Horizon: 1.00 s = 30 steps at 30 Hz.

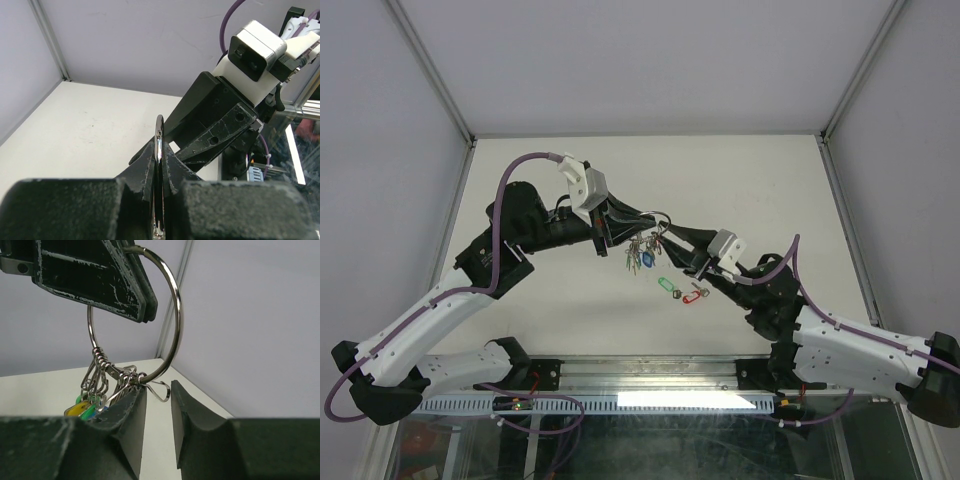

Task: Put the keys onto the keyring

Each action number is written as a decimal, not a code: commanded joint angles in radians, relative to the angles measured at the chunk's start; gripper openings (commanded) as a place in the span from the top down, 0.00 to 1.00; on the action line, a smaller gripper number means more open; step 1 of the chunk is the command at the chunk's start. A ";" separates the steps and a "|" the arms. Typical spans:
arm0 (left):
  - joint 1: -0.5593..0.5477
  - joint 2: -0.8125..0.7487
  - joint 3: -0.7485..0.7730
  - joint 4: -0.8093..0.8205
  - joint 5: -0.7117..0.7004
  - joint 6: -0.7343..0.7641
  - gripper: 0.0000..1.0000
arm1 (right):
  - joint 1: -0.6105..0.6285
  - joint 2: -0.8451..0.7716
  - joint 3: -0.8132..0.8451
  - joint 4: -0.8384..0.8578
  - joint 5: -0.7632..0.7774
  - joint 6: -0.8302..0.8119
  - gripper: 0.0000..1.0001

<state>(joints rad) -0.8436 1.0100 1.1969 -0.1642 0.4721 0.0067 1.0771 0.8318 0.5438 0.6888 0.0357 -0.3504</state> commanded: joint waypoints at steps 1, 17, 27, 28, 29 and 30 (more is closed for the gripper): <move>-0.005 -0.004 0.027 0.050 -0.006 -0.020 1.00 | 0.004 -0.004 0.020 0.083 -0.017 -0.005 0.76; -0.005 -0.025 0.007 0.056 -0.027 -0.024 0.98 | 0.004 -0.083 0.112 -0.258 0.100 -0.267 1.00; -0.005 -0.034 -0.024 0.062 -0.038 -0.040 0.82 | 0.004 -0.064 0.254 -0.538 0.152 -0.595 1.00; -0.005 -0.036 -0.027 0.063 -0.041 -0.042 0.80 | 0.004 -0.065 0.258 -0.552 0.152 -0.628 1.00; -0.005 -0.037 -0.030 0.062 -0.047 -0.044 0.78 | 0.005 -0.068 0.258 -0.562 0.151 -0.673 1.00; -0.005 -0.038 -0.033 0.063 -0.054 -0.045 0.76 | 0.004 -0.071 0.255 -0.573 0.147 -0.720 1.00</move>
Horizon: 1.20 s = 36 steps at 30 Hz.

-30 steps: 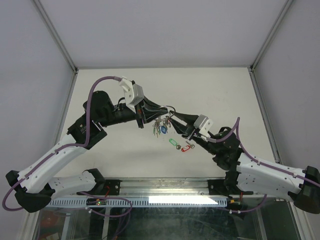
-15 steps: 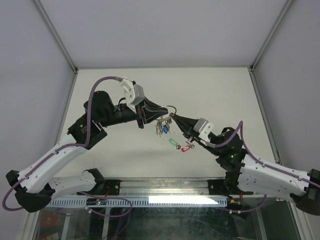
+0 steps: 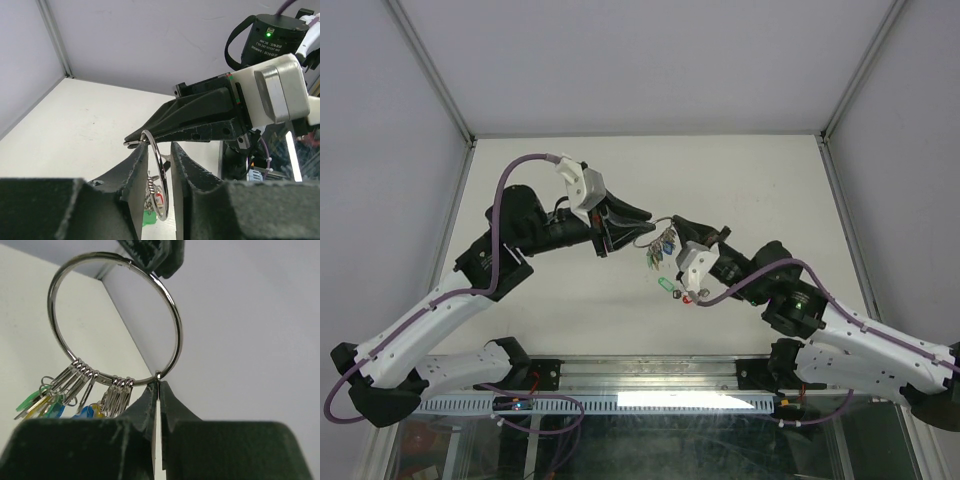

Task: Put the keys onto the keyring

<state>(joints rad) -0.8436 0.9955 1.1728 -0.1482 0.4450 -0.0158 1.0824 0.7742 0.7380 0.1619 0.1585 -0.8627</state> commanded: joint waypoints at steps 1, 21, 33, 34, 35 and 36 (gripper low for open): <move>-0.005 -0.024 -0.012 0.047 -0.035 -0.025 0.74 | -0.001 -0.018 0.055 -0.054 0.017 -0.255 1.00; -0.005 0.036 -0.059 -0.020 -0.185 -0.039 0.29 | 0.005 0.027 0.150 -0.321 0.146 -0.911 1.00; -0.005 0.082 -0.080 0.152 -0.144 -0.129 0.23 | 0.007 0.020 0.221 -0.457 0.099 -0.947 1.00; -0.006 0.091 -0.073 0.150 -0.136 -0.126 0.24 | 0.007 0.023 0.223 -0.460 0.098 -0.949 1.00; -0.007 0.099 -0.066 0.148 -0.127 -0.123 0.24 | 0.007 0.026 0.225 -0.460 0.096 -0.949 1.00; -0.006 0.106 -0.059 0.145 -0.119 -0.122 0.24 | 0.007 0.028 0.224 -0.461 0.095 -0.950 1.00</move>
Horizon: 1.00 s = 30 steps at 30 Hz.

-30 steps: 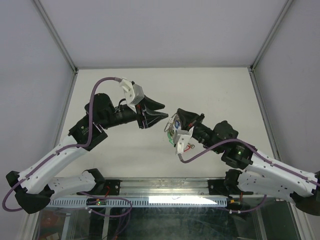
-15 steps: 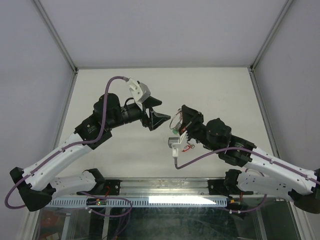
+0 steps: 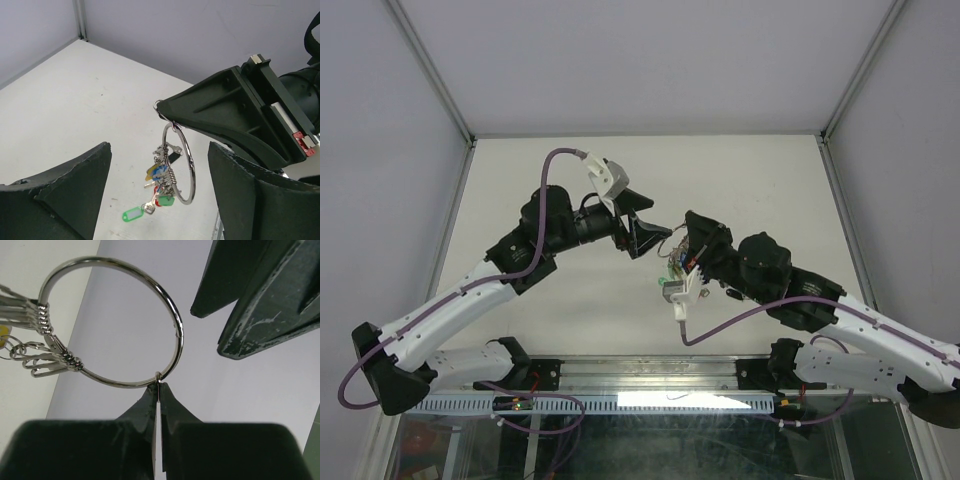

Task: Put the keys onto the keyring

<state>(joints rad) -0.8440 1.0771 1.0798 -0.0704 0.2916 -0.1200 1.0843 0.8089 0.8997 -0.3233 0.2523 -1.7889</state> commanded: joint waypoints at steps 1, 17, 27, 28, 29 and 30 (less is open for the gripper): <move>-0.008 0.031 0.040 0.062 0.037 -0.015 0.23 | 0.005 -0.005 0.062 0.026 -0.001 -0.022 1.00; -0.100 0.133 0.139 -0.104 -0.139 0.096 0.33 | 0.005 0.030 0.059 0.058 -0.023 -0.013 1.00; -0.119 0.161 0.200 -0.179 -0.208 0.160 0.48 | 0.005 0.031 0.054 0.059 -0.040 -0.017 1.00; -0.119 0.164 0.204 -0.180 -0.207 0.160 0.49 | 0.005 0.032 0.054 0.061 -0.044 -0.017 1.00; -0.120 0.170 0.208 -0.180 -0.205 0.160 0.49 | 0.005 0.034 0.053 0.062 -0.047 -0.018 1.00; -0.121 0.175 0.214 -0.180 -0.202 0.160 0.49 | 0.005 0.037 0.054 0.063 -0.050 -0.018 1.00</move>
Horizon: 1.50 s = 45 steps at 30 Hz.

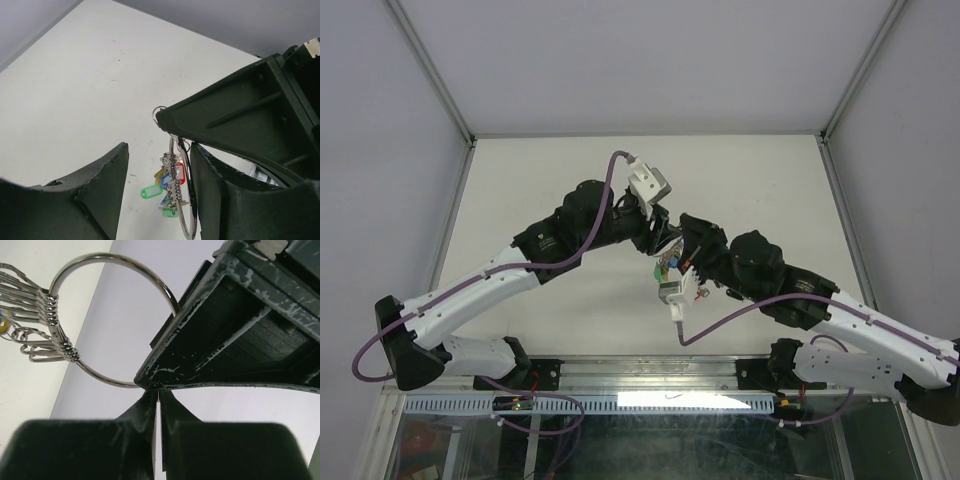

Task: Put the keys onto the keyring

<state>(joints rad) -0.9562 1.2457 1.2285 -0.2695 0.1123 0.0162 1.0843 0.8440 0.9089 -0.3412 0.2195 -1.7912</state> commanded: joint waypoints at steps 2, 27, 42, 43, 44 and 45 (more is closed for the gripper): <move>-0.011 0.019 0.075 0.019 -0.019 0.023 0.51 | 0.006 0.005 0.045 0.083 -0.020 -0.016 1.00; -0.024 0.038 0.091 0.039 -0.129 0.002 1.00 | 0.019 0.001 0.024 0.098 -0.062 0.003 1.00; -0.024 -0.097 -0.056 0.152 -0.123 0.017 1.00 | 0.019 -0.113 -0.021 0.125 0.009 0.102 0.63; -0.024 -0.109 -0.067 0.158 -0.123 0.020 1.00 | 0.017 -0.127 -0.029 0.134 0.013 0.122 0.63; -0.024 -0.121 -0.079 0.168 -0.122 0.022 1.00 | 0.018 -0.142 -0.041 0.151 0.019 0.166 0.62; -0.024 -0.137 -0.093 0.176 -0.122 0.025 1.00 | 0.018 -0.157 -0.053 0.175 0.026 0.209 0.61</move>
<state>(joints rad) -0.9844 1.1877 1.1618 -0.2161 0.0032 0.0265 1.0985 0.7448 0.8810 -0.2729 0.2050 -1.7187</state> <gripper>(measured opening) 0.040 0.374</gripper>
